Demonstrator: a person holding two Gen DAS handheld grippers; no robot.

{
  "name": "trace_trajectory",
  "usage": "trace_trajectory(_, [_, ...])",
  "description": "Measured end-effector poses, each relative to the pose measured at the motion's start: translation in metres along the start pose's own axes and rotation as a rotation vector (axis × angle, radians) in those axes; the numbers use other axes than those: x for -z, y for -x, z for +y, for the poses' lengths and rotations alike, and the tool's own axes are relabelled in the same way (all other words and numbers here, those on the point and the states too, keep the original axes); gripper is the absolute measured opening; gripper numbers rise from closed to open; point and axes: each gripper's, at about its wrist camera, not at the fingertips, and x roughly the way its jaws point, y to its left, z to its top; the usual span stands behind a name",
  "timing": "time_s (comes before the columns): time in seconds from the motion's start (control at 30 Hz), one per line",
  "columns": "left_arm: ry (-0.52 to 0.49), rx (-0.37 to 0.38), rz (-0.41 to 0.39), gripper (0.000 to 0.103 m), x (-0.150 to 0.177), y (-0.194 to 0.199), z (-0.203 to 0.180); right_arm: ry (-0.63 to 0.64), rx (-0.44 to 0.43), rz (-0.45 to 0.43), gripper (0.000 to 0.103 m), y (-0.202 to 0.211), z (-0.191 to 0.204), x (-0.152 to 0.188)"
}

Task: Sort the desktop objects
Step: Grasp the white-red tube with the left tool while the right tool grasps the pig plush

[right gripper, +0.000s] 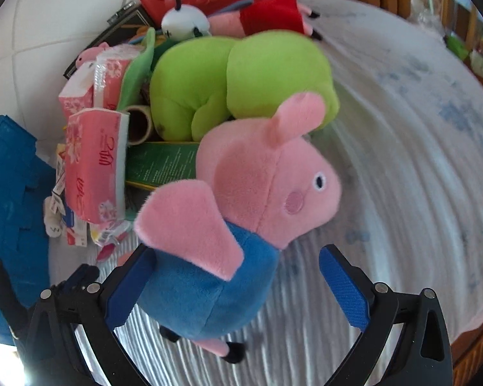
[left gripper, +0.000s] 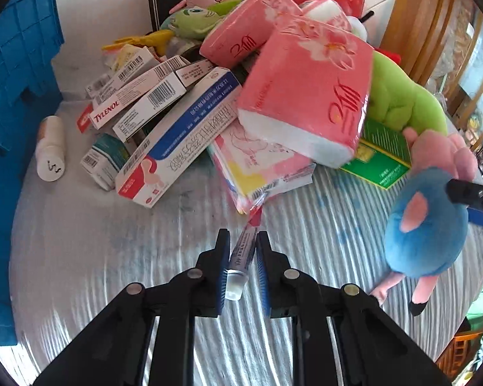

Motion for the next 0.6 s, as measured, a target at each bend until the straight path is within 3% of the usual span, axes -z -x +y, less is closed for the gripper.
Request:
trace_trajectory(0.1, [0.009, -0.046, 0.034, 0.016, -0.001, -0.021, 0.001, -0.036, -0.069, 0.046, 0.103, -0.019, -0.002, -0.007])
trace_trajectory(0.17, [0.046, -0.038, 0.062, 0.016, -0.003, -0.037, 0.000, -0.042, -0.101, 0.072, 0.103, -0.030, -0.001, -0.010])
trace_trajectory(0.37, [0.015, -0.036, 0.058, 0.013, -0.009, -0.032, 0.000, -0.037, -0.162, 0.121, 0.102, -0.055, 0.006, -0.014])
trace_trajectory(0.43, [0.012, -0.028, 0.043, 0.012, -0.010, -0.023, 0.001, 0.005, -0.160, 0.092, 0.085, -0.049, 0.017, -0.012])
trace_trajectory(0.5, [0.008, -0.027, 0.013, 0.012, -0.011, -0.007, 0.005, 0.049, -0.137, 0.059, 0.078, -0.037, 0.028, -0.009])
trace_trajectory(0.6, [0.016, -0.019, -0.042, 0.011, -0.015, 0.024, 0.016, 0.107, -0.123, 0.021, 0.076, -0.020, 0.040, -0.002])
